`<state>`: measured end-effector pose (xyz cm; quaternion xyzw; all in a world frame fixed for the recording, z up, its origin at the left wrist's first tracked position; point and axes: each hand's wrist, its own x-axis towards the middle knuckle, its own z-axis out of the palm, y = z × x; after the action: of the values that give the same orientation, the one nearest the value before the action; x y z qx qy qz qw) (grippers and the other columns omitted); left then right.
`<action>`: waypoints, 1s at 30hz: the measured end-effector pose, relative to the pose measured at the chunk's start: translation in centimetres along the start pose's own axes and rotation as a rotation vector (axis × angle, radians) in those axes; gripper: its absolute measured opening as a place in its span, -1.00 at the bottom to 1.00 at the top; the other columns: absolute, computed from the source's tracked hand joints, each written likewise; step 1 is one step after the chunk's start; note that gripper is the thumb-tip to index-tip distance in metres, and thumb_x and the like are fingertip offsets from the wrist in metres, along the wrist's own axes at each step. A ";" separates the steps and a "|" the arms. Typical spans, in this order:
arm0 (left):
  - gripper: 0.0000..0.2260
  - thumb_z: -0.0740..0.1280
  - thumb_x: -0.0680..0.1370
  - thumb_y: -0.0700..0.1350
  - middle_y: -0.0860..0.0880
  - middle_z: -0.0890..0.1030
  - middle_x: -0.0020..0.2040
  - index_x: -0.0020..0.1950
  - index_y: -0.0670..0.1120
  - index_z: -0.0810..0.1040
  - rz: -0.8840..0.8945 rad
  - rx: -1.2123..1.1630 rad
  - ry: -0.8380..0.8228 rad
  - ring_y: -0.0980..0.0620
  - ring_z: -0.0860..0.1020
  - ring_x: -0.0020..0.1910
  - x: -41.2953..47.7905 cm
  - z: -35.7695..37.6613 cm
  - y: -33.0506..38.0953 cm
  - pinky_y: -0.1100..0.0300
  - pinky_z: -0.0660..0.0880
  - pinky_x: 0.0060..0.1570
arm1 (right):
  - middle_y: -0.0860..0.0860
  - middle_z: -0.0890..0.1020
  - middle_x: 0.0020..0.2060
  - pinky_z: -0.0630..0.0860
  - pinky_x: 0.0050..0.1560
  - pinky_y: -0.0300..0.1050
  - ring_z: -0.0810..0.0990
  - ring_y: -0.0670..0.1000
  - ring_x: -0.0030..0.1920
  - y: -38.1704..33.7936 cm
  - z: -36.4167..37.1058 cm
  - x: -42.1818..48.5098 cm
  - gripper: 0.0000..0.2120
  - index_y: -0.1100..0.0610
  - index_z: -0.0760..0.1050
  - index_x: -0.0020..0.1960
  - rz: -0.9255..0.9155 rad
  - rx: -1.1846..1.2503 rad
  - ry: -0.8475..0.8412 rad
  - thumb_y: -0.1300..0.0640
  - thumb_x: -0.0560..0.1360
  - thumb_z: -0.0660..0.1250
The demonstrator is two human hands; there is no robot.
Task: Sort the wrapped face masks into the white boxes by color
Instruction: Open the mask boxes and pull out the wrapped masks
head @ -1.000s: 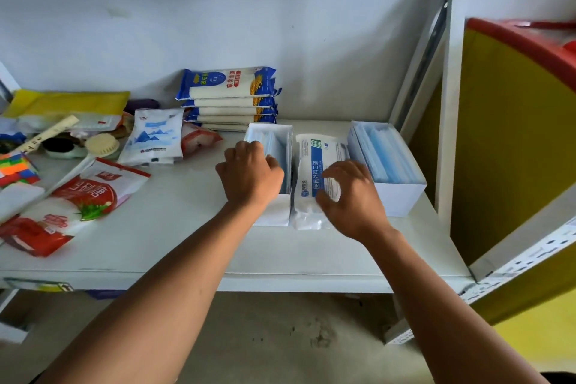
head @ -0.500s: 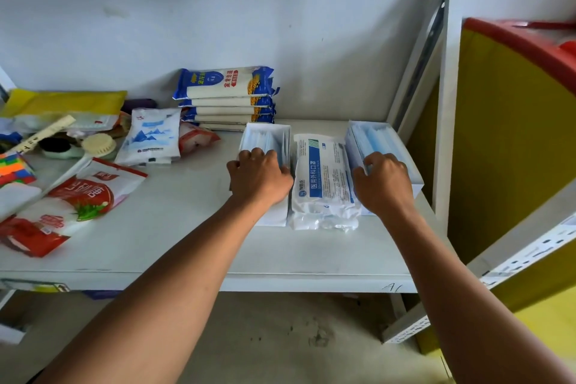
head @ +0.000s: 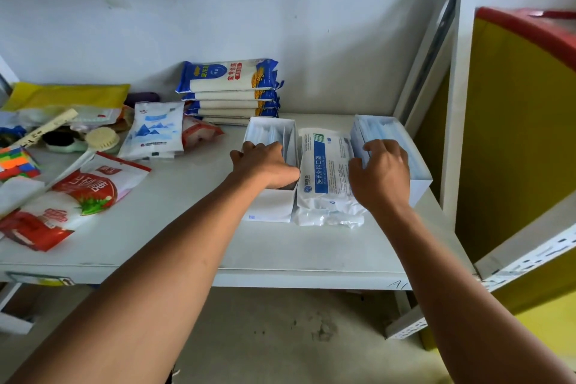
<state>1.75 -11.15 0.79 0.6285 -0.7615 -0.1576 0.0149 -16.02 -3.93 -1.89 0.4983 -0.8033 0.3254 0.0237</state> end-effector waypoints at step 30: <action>-0.58 0.12 0.59 0.24 -0.06 0.59 0.13 0.14 0.00 0.61 0.007 0.150 0.162 -0.15 0.37 0.31 0.9 1.2 -1.1 -0.15 0.27 0.23 | 0.15 0.69 -0.07 0.60 0.01 0.13 0.64 0.19 -0.07 -5.8 3.7 -2.0 -0.68 0.08 0.41 0.26 -0.086 0.313 -0.469 0.05 0.52 0.28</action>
<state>2.33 -11.93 -0.77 0.6359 -0.7696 -0.0489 0.0299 -9.18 -6.05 -2.62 0.5911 -0.7050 0.3199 -0.2263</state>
